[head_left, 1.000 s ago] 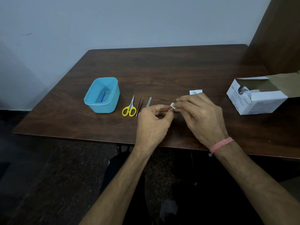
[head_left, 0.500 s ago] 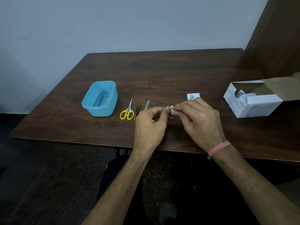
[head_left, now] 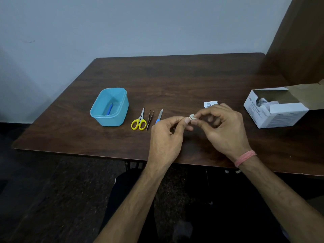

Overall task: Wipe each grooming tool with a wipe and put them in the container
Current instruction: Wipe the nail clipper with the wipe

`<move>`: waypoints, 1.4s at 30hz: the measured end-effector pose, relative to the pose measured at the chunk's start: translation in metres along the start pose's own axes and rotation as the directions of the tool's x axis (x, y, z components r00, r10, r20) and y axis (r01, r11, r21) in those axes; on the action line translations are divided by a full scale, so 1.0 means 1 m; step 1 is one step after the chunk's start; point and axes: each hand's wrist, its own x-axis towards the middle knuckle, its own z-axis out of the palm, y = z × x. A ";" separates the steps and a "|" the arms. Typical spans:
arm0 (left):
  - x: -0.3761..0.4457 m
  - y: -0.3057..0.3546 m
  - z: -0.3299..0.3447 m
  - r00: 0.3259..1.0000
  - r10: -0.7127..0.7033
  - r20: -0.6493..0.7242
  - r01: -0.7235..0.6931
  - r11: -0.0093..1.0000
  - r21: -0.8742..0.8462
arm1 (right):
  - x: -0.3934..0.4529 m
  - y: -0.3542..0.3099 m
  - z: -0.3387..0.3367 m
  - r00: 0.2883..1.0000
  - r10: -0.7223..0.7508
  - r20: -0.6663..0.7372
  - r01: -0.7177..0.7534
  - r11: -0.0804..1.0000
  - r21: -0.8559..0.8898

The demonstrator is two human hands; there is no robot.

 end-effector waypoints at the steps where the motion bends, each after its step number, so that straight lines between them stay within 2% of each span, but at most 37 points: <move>1: 0.000 0.000 0.000 1.000 0.006 0.001 -0.006 1.000 0.015 | 0.000 0.000 0.000 1.000 0.010 -0.004 -0.010 1.000 0.011; 6: 0.000 0.001 0.000 1.000 0.024 0.011 -0.025 0.996 0.085 | 0.001 0.002 0.001 1.000 0.025 -0.015 -0.025 1.000 -0.004; 9: -0.002 0.002 0.002 1.000 -0.007 0.015 0.005 0.996 0.090 | 0.000 0.002 0.000 0.995 0.096 0.001 -0.096 0.993 0.063; 12: -0.003 0.005 0.002 0.999 -0.036 0.011 0.035 0.997 0.065 | 0.003 0.006 -0.002 0.975 0.194 0.111 -0.215 0.949 0.229; 14: -0.004 0.006 0.001 0.999 -0.045 0.000 0.045 0.997 0.062 | 0.008 0.009 -0.002 0.951 0.214 0.221 -0.277 0.908 0.314; 16: -0.004 0.006 0.000 0.999 -0.052 -0.006 0.052 0.997 0.063 | 0.009 0.010 -0.003 0.938 0.215 0.271 -0.309 0.872 0.380; 18: -0.005 0.007 0.001 0.998 -0.058 -0.004 0.058 0.997 0.048 | 0.008 0.011 -0.007 0.930 0.228 0.287 -0.346 0.805 0.481; 24: -0.003 0.006 0.002 0.994 -0.099 -0.049 0.098 0.995 -0.030 | 0.013 0.018 -0.023 0.874 0.343 0.343 -0.478 0.487 0.731; 25: -0.003 0.006 0.002 0.993 -0.104 -0.064 0.101 0.994 -0.047 | 0.013 0.018 -0.023 0.877 0.345 0.335 -0.474 0.500 0.725; 28: -0.002 0.008 0.002 0.981 -0.123 -0.149 0.115 0.991 -0.061 | 0.010 0.015 -0.018 0.909 0.307 0.283 -0.417 0.642 0.643; 32: -0.003 0.011 0.005 0.960 -0.149 -0.237 0.123 0.985 -0.118 | 0.009 0.016 -0.016 0.929 0.284 0.237 -0.370 0.699 0.612; 36: -0.004 0.010 0.002 0.976 -0.113 -0.185 0.098 0.991 -0.090 | 0.006 0.012 -0.007 0.920 0.303 0.248 -0.388 0.793 0.469; 42: -0.004 0.009 0.000 0.992 -0.106 -0.072 0.107 0.994 0.002 | 0.007 0.011 -0.009 0.910 0.380 0.166 -0.410 0.766 0.495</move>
